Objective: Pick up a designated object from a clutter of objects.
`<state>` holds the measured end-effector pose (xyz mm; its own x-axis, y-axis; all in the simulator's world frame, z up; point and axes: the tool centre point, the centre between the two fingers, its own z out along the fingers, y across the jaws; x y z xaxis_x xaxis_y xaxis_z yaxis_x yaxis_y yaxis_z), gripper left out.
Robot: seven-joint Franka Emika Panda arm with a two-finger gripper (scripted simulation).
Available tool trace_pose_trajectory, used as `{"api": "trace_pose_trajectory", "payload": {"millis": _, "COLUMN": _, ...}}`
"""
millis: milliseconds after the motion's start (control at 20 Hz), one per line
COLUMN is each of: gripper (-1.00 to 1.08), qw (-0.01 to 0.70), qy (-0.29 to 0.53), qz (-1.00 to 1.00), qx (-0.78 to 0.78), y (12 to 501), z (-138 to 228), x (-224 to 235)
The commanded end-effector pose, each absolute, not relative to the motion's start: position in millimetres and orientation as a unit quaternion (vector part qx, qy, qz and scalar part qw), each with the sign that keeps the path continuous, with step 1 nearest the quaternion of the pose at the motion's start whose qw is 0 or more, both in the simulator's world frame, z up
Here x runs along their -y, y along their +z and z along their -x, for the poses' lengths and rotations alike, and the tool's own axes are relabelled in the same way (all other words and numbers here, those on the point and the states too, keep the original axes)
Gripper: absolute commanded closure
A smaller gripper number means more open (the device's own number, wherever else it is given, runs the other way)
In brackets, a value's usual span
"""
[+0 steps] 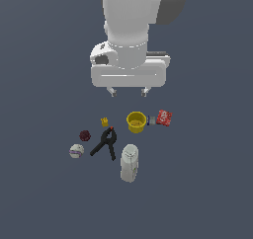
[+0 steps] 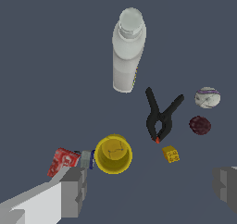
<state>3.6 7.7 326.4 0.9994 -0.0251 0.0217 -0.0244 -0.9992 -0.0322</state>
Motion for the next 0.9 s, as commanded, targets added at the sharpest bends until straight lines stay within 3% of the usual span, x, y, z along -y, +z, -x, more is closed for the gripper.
{"api": "trace_pose_trajectory", "payload": {"millis": 0, "gripper": -0.92, "qw": 0.016, "qy": -0.011, "qz": 1.0, "qx": -0.012, "y": 326.4, "z": -3.6, "x": -7.7}}
{"api": "trace_pose_trajectory", "payload": {"millis": 850, "gripper": -0.92, "qw": 0.017, "qy": -0.035, "qz": 0.999, "qx": -0.004, "y": 345.5, "z": -14.4, "x": 0.8}}
